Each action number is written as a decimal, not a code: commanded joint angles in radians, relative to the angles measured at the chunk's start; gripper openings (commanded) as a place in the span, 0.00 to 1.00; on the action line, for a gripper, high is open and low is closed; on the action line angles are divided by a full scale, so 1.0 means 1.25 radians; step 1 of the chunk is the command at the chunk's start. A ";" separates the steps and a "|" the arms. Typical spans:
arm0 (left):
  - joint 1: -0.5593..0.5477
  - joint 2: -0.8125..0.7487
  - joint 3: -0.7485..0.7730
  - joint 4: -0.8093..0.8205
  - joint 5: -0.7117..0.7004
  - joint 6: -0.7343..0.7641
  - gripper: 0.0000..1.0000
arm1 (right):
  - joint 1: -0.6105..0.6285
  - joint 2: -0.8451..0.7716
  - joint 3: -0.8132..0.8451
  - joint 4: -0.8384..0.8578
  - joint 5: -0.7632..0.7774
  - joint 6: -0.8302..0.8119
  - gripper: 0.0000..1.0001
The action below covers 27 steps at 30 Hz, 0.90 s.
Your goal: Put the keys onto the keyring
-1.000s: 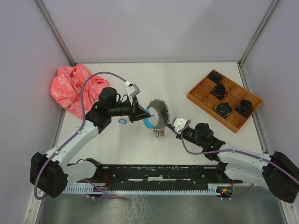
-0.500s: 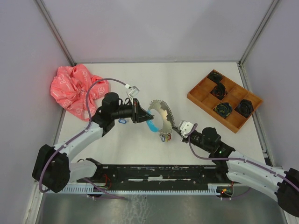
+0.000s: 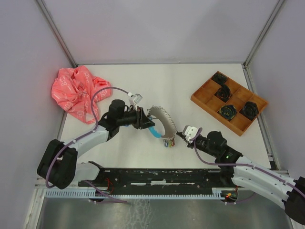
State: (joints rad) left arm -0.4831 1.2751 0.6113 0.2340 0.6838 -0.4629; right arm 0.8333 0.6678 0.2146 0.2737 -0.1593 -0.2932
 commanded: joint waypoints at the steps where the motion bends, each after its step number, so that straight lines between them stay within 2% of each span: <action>1: 0.007 0.018 -0.013 0.032 -0.064 -0.015 0.39 | 0.006 -0.017 0.034 0.072 -0.026 -0.004 0.01; 12: 0.010 0.027 -0.048 0.050 -0.090 -0.016 0.51 | 0.006 -0.022 0.064 0.029 -0.042 0.018 0.01; 15: 0.010 0.008 -0.052 0.038 -0.087 -0.009 0.59 | 0.005 -0.018 0.099 -0.026 -0.047 0.021 0.01; 23: 0.011 -0.006 -0.021 -0.036 -0.138 0.028 0.65 | 0.006 0.012 0.182 -0.137 -0.021 0.046 0.01; 27: 0.009 0.028 0.029 -0.054 -0.144 0.043 0.67 | 0.006 0.035 0.237 -0.221 -0.053 0.049 0.01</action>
State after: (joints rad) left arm -0.4725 1.2919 0.5571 0.1761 0.5304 -0.4595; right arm 0.8360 0.6994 0.4099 0.0525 -0.2035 -0.2539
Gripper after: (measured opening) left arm 0.653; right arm 0.012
